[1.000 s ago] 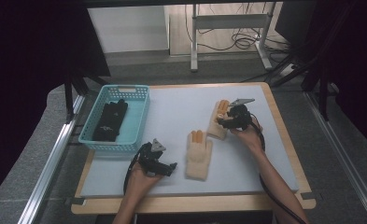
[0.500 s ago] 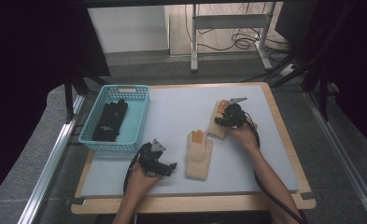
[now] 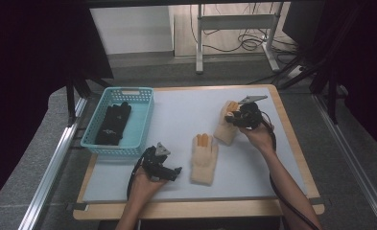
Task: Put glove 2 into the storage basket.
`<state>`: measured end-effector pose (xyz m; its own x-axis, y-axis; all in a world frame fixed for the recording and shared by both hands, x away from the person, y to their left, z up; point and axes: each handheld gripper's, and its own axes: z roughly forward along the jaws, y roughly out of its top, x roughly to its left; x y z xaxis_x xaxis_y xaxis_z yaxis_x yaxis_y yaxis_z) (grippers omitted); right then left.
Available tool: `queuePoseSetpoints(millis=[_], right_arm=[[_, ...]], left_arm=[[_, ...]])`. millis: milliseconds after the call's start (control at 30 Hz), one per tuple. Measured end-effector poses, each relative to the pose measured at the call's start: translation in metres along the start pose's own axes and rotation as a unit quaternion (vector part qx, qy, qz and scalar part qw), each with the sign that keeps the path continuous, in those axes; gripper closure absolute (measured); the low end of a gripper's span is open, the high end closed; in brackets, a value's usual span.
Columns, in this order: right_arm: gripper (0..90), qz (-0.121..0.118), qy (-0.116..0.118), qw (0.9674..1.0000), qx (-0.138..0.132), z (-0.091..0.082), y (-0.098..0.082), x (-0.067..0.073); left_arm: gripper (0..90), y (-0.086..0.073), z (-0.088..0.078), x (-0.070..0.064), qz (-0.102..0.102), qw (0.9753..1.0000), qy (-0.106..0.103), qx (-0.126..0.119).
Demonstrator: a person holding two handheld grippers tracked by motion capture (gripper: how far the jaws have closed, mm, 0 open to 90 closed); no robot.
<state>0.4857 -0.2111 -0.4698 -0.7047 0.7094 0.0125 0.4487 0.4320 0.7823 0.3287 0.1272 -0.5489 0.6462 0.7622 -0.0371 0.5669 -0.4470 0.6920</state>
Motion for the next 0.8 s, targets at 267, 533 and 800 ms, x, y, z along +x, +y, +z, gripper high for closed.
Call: queuePoseSetpoints(millis=[267,533,800], right_arm=[[59.8,-0.008,0.033,0.9993,-0.017,-0.029,0.004,0.018],[59.9,-0.028,0.069,0.9971,-0.019,-0.054,0.001,0.057],[59.8,-0.044,0.108,0.9931,-0.009,-0.064,-0.005,0.105]], left_arm=[[0.0,0.000,0.000,0.000,-0.001,1.0000,0.000,-0.001],[0.0,0.000,0.000,0.000,0.001,1.0000,0.000,0.000],[0.1,0.000,0.000,0.000,-0.001,1.0000,0.001,-0.002]])
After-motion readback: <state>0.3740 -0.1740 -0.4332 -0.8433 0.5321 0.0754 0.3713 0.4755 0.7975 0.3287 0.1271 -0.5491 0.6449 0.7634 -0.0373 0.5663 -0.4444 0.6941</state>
